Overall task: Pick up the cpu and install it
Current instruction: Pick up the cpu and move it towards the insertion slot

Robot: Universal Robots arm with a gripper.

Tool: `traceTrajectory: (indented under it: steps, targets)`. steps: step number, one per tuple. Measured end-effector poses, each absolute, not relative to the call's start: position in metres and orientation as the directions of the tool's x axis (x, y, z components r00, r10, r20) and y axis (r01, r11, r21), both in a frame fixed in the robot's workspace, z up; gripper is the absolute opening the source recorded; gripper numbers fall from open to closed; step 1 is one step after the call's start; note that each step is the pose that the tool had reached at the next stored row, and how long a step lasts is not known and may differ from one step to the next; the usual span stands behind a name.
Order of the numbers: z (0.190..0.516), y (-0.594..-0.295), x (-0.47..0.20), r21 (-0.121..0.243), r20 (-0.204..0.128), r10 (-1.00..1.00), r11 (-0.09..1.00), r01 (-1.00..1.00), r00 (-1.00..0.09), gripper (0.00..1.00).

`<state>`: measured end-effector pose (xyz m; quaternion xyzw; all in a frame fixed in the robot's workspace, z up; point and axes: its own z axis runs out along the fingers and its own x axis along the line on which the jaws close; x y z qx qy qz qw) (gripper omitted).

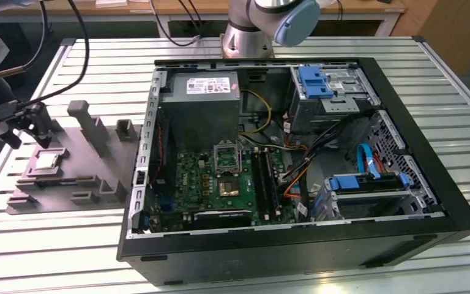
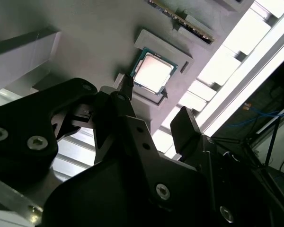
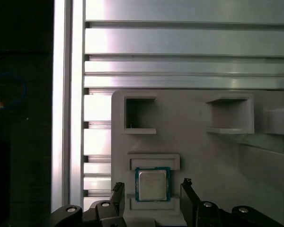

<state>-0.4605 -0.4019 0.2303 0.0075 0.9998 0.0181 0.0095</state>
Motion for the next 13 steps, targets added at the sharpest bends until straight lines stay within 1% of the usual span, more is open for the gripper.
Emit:
traceTrajectory:
  steps: [13]
  targets:
    - [0.2213, -0.4024, -0.4606, 0.036, -0.019, 0.017, 0.999, 0.016, -1.0, 0.58]
